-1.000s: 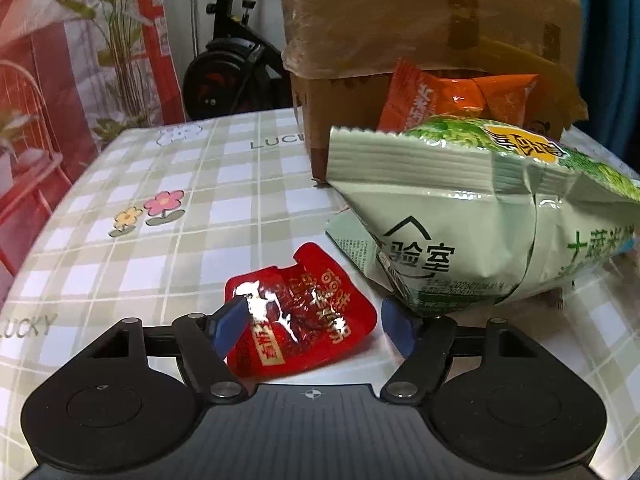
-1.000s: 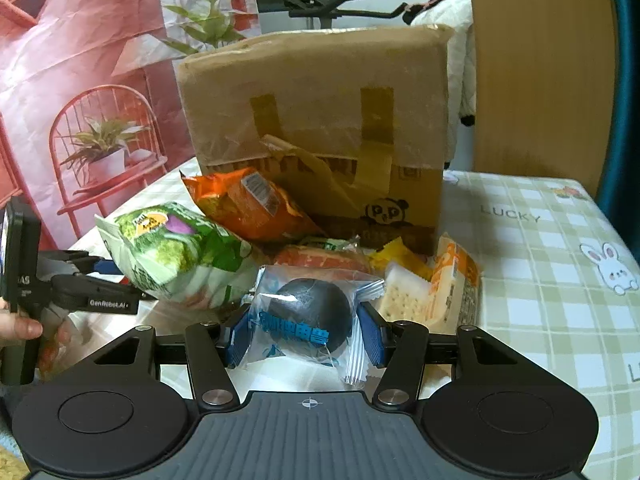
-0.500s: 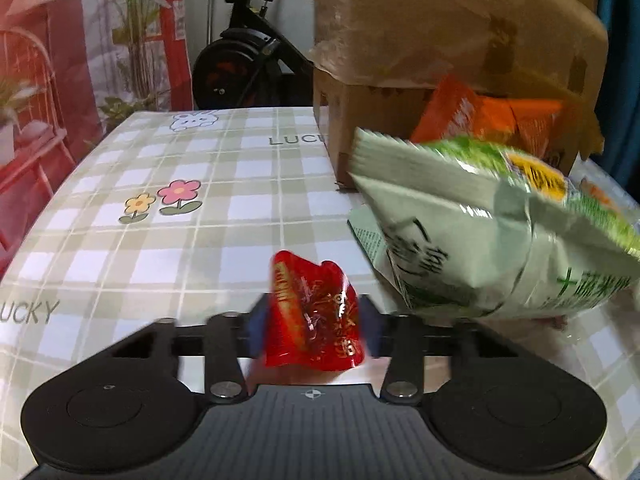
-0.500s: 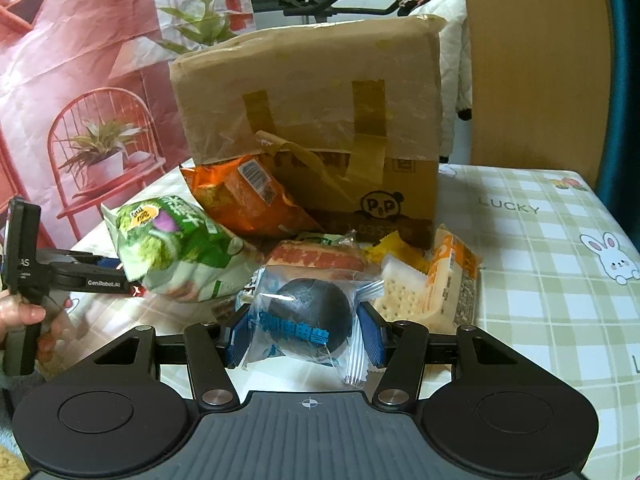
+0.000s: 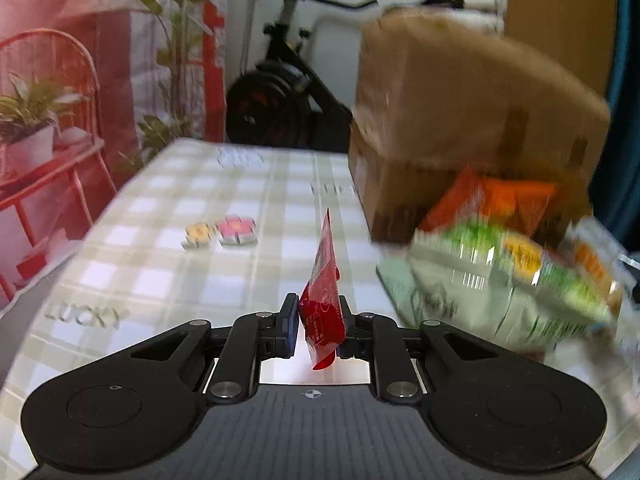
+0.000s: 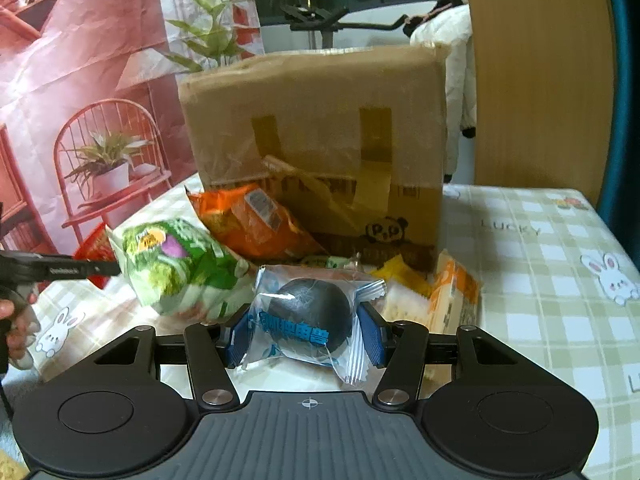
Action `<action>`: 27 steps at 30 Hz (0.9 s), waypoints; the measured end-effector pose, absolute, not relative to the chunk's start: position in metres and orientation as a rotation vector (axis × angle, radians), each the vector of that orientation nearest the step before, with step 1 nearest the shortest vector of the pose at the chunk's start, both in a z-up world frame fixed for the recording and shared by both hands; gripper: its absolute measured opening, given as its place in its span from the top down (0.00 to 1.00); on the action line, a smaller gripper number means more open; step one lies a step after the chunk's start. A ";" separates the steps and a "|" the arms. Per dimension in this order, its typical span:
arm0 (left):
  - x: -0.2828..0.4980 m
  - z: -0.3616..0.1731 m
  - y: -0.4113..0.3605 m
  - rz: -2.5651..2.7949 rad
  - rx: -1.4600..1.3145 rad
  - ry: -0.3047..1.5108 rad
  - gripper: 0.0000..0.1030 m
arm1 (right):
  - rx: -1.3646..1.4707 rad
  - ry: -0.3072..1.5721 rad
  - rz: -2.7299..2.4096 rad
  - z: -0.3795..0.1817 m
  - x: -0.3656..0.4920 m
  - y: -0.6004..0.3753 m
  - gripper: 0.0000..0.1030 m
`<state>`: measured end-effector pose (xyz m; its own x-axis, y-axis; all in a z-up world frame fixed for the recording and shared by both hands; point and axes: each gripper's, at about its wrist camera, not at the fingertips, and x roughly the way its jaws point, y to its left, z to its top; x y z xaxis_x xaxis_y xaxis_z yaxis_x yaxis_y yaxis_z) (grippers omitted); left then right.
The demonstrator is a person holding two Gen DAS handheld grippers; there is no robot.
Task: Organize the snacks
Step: 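Carry both snacks over the box and open both tools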
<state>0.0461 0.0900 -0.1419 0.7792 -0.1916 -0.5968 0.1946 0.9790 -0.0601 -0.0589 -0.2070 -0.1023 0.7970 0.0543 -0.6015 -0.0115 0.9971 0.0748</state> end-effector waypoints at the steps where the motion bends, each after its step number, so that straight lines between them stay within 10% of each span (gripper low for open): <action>1: 0.046 -0.134 0.090 -0.206 -0.002 0.624 0.82 | 0.062 0.635 0.036 -0.098 -0.057 -0.207 0.50; 18: 0.109 0.014 -0.005 -0.360 0.024 0.320 0.82 | -0.088 0.343 0.024 0.032 0.060 -0.244 0.50; 27: 0.191 0.016 -0.065 -0.371 0.042 0.400 0.82 | -0.082 0.428 -0.033 0.014 0.140 -0.270 0.50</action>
<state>0.1908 -0.0655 0.0156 0.8548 -0.3444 -0.3882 0.3610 0.9320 -0.0321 0.1402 -0.2697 0.0143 0.9095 -0.0493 -0.4128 0.0146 0.9961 -0.0867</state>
